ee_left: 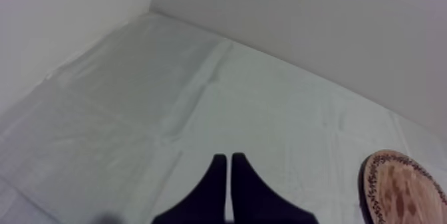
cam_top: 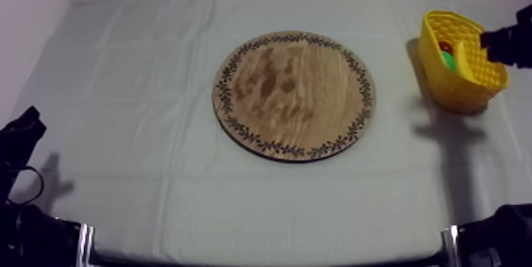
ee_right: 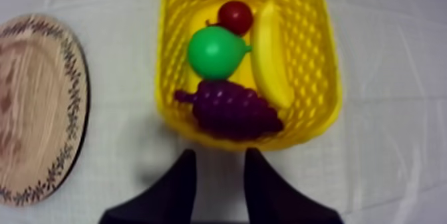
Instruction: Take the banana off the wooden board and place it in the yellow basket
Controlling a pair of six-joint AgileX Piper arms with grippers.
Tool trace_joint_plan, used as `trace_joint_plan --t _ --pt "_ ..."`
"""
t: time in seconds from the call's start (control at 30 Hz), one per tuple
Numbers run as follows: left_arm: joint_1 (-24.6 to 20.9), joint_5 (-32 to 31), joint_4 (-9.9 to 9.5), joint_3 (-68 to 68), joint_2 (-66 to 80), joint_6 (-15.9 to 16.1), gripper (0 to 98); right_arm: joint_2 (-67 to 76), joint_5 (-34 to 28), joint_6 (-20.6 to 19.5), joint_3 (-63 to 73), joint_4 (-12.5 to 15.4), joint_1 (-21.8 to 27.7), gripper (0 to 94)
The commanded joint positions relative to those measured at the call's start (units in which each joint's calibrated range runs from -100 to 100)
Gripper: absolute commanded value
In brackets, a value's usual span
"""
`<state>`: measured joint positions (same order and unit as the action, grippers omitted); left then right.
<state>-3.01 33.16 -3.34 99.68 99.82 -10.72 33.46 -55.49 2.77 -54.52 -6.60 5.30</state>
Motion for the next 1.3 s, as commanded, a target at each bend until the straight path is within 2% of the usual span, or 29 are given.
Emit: trace_joint_plan --t 0.0,0.27,0.47,0.6,0.73,0.87,0.97,1.07,1.17,1.27 --pt "0.01 -0.01 0.00 -0.01 0.00 0.00 0.1 5.90 2.44 0.35 -6.94 0.33 -0.21 24.6" --pt "0.01 -0.01 0.00 -0.01 0.00 0.00 0.1 21.48 8.88 1.24 -20.48 1.79 -2.32 20.0" --pt "0.01 -0.01 0.00 -0.01 0.00 0.00 0.1 33.40 11.27 6.25 -29.59 5.45 -3.56 10.3" --pt "0.01 -0.01 0.00 -0.01 0.00 0.00 0.1 40.60 10.61 9.30 -34.71 7.99 -3.70 4.0" --pt "0.01 -0.01 0.00 -0.01 0.00 0.00 0.1 47.11 10.64 10.32 -38.14 10.35 -3.77 1.2" --pt "0.01 -0.01 0.00 -0.01 0.00 0.00 0.1 52.23 10.42 8.55 -39.51 13.19 -4.29 0.5" --pt "0.01 -0.01 0.00 -0.01 0.00 0.00 0.1 55.16 10.09 5.85 -40.18 13.76 -5.41 0.4" --pt "0.01 -0.01 0.00 -0.01 0.00 0.00 0.1 57.50 9.97 3.18 -40.60 13.16 -6.33 0.4" --pt "0.01 -0.01 0.00 -0.01 0.00 -0.03 0.1 59.38 11.73 -0.45 -41.62 11.26 -6.88 0.3" --pt "0.01 -0.01 0.00 -0.01 0.00 -0.04 0.1 60.80 12.63 -2.05 -42.22 9.99 -7.61 0.3"
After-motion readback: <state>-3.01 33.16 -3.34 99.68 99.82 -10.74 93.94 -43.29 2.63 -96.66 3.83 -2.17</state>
